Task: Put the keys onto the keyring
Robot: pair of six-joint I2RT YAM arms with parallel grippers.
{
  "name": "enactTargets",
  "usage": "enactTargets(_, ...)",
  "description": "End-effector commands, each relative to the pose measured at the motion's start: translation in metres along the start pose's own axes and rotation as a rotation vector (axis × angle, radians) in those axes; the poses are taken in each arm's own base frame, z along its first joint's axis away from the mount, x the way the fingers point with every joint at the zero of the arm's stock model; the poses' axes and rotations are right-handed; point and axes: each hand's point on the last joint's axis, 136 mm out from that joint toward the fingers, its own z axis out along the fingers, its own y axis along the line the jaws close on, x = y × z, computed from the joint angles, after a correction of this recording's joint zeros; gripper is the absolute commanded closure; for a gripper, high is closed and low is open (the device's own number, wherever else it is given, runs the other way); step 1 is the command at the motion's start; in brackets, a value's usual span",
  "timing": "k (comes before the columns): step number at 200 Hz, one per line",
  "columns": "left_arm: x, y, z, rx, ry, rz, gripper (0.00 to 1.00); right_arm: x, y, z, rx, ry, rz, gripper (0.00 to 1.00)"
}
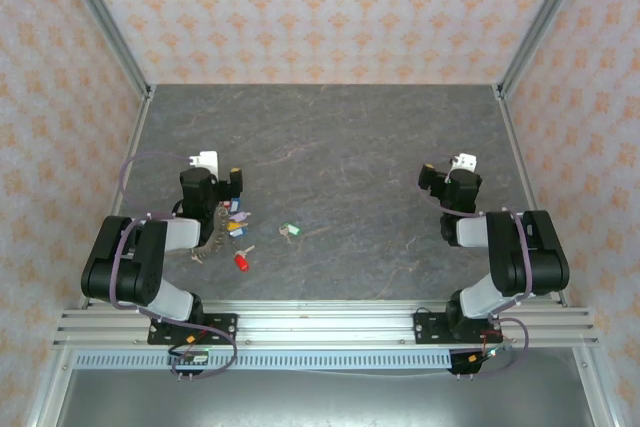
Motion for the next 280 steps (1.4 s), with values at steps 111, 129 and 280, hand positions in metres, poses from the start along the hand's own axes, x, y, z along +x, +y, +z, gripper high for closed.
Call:
enactTargets(111,-0.015,0.006,0.002,-0.031,-0.043,-0.017,0.0,-0.011,0.004,0.001,-0.016,-0.024,-0.007,0.01)
enactTargets(129,-0.015,0.006,0.001,-0.031,-0.043,-0.016,0.0,-0.011,0.005,-0.001,-0.024,-0.031,-0.008,0.01)
enactTargets(280,-0.076,0.049,-0.095,-0.175,-0.008,-0.431,0.0,-0.06,0.046,-0.08,-0.224,0.146,0.246,0.01)
